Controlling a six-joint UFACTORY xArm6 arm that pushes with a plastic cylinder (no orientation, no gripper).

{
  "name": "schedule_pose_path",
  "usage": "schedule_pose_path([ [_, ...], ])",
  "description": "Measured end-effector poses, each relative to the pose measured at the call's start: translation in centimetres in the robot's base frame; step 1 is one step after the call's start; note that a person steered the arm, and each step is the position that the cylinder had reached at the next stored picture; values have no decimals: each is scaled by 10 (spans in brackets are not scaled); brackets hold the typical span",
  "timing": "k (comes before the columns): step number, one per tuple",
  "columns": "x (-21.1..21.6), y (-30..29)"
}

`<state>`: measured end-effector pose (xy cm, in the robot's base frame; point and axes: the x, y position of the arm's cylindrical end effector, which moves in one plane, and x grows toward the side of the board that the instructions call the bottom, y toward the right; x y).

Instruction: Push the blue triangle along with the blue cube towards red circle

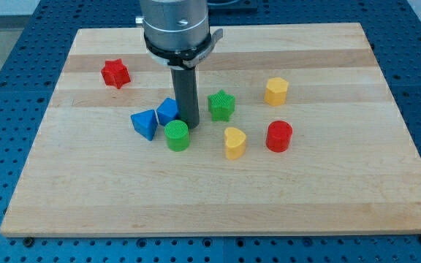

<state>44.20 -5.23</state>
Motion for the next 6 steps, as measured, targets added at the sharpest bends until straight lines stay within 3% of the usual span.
schedule_pose_path([
  [2,-27,6],
  [6,6,-55],
])
